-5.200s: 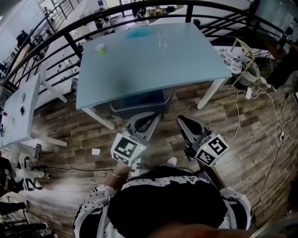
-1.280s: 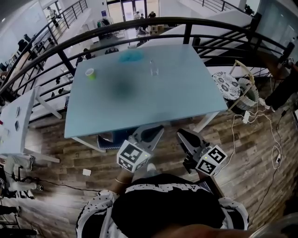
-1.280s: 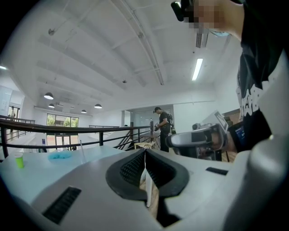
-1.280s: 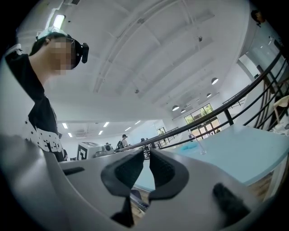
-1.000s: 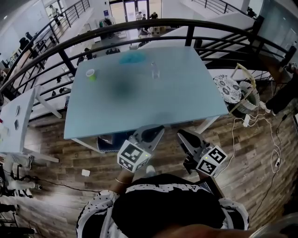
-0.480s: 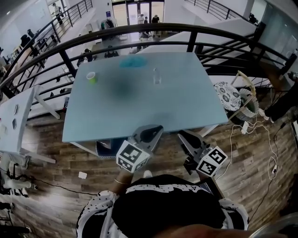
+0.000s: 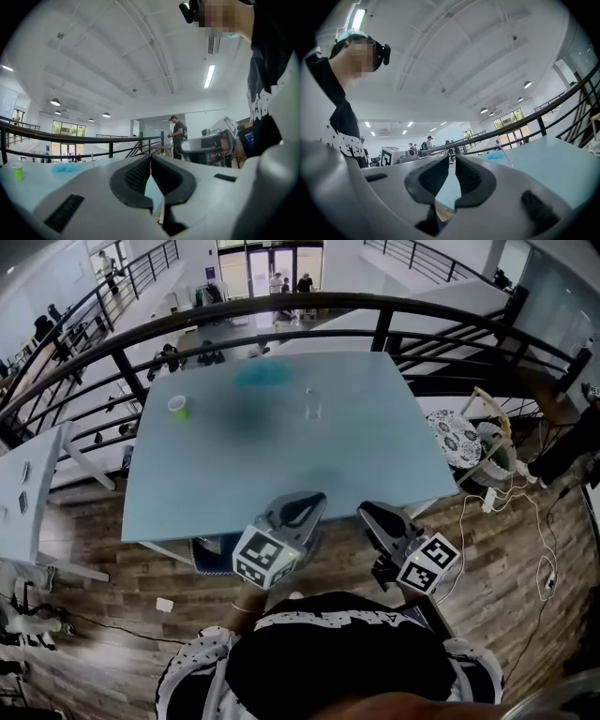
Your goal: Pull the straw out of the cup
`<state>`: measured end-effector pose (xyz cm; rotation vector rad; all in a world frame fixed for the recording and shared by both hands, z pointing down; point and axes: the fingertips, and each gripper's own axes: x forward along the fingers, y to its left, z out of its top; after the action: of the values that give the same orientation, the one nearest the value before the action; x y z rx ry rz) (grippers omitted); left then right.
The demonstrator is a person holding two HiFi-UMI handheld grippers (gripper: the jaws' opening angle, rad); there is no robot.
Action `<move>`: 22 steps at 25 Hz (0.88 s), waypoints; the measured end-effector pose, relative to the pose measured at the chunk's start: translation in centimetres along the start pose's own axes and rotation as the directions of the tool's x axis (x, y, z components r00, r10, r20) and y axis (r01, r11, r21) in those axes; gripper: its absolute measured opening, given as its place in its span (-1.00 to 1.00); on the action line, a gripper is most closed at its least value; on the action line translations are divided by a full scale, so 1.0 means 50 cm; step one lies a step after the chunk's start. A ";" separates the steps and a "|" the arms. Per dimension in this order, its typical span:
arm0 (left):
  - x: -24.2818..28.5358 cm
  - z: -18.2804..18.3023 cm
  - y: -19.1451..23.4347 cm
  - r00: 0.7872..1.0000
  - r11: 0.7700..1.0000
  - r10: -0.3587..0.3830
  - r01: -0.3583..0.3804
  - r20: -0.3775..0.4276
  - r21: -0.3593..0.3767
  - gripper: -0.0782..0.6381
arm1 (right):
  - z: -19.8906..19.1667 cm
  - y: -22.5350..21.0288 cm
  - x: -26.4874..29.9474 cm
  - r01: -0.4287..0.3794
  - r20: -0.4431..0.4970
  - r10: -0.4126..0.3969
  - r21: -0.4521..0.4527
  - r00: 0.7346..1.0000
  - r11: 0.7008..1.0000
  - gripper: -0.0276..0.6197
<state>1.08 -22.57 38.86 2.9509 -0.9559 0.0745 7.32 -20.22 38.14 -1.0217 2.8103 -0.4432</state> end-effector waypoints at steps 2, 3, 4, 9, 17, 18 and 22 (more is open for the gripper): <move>0.007 -0.002 0.017 1.000 1.000 -0.001 0.001 -0.002 0.002 -0.75 | 0.001 -0.012 0.014 0.001 -0.001 -0.001 -0.003 1.000 1.000 -0.82; 0.010 -0.004 0.026 1.000 1.000 -0.002 0.002 -0.004 0.001 -0.75 | 0.001 -0.017 0.023 0.001 -0.003 -0.001 -0.004 1.000 1.000 -0.82; 0.012 -0.006 0.035 1.000 1.000 -0.004 0.004 -0.005 -0.002 -0.75 | 0.000 -0.020 0.031 0.001 -0.005 -0.001 -0.004 1.000 1.000 -0.82; 0.035 -0.006 0.056 1.000 1.000 -0.024 0.024 -0.012 0.002 -0.75 | 0.002 -0.038 0.050 -0.004 -0.013 0.004 -0.005 1.000 1.000 -0.82; 0.091 -0.025 0.074 0.999 1.000 0.019 -0.020 -0.046 -0.018 -0.75 | 0.013 -0.108 0.061 -0.050 -0.024 0.051 0.022 0.998 0.998 -0.82; 0.098 -0.025 0.079 0.998 0.999 0.040 -0.041 -0.046 -0.016 -0.75 | 0.014 -0.117 0.065 -0.071 -0.031 0.072 0.023 0.997 0.997 -0.82; 0.133 -0.022 0.091 0.991 0.992 0.126 -0.127 -0.042 -0.023 -0.75 | 0.025 -0.161 0.063 -0.138 -0.050 0.139 0.029 0.989 0.990 -0.82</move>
<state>3.75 -30.06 40.46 2.8514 -1.1281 0.1239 10.08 -28.39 39.43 -0.8151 2.8898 -0.4948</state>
